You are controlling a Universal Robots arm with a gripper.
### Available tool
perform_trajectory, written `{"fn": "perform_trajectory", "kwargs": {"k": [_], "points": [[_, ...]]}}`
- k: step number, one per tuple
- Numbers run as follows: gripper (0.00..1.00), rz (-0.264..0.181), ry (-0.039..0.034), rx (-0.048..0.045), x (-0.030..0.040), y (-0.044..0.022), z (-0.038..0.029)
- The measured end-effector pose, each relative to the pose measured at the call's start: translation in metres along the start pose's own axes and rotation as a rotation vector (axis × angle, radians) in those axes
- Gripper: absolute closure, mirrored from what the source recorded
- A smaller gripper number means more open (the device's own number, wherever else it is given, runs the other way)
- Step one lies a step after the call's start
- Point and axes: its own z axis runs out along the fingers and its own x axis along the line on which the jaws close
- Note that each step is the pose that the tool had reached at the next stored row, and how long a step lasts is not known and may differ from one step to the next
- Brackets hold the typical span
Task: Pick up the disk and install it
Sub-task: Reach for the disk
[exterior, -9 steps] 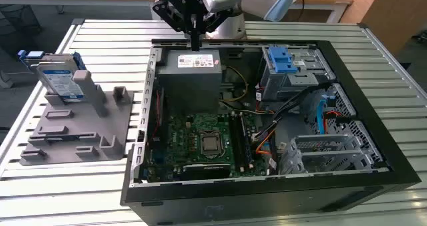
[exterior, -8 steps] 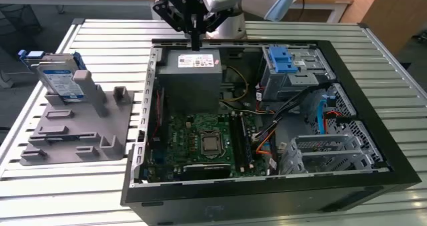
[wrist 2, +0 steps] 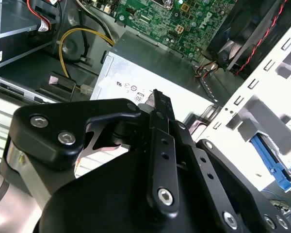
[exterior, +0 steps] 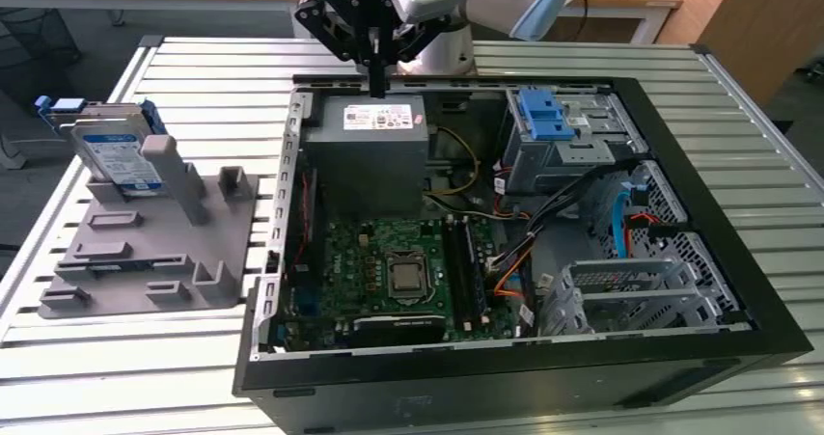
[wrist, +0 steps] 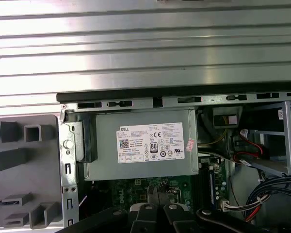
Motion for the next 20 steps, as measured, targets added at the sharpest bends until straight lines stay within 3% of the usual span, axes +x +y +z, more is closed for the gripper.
{"fn": "perform_trajectory", "kwargs": {"k": [20], "points": [[0.89,0.0,0.0011,0.0001,0.0114,-0.0009,0.0006]]}}
